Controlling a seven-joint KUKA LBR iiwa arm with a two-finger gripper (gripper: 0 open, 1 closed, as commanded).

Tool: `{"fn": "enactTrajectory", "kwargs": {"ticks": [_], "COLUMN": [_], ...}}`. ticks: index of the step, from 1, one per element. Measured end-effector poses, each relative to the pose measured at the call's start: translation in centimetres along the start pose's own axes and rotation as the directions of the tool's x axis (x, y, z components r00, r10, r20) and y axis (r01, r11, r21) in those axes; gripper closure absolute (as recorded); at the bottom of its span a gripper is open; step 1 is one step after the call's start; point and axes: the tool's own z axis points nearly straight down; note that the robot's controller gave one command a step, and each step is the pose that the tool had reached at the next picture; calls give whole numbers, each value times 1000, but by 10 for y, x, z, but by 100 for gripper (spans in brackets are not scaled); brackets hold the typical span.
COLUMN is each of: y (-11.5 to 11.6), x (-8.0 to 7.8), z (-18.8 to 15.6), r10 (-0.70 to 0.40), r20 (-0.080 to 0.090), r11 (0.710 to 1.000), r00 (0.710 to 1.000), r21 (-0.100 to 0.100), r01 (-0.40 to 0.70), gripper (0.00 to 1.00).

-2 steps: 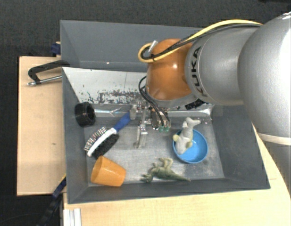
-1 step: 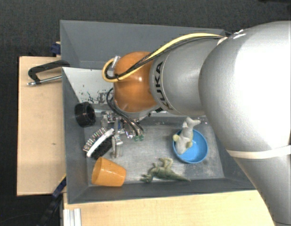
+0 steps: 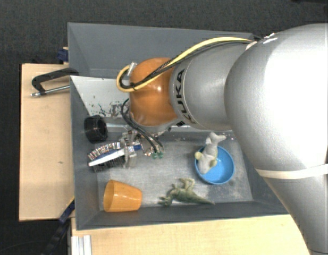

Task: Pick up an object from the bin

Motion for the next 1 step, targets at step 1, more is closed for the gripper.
{"fn": "enactTrajectory", "kwargs": {"ticks": [1], "y": [12], "x": [8], "z": [-149], "r10": [-347], "r20": [12], "r11": [938], "r00": [938], "r21": [2], "r01": [347], "gripper": [100]}}
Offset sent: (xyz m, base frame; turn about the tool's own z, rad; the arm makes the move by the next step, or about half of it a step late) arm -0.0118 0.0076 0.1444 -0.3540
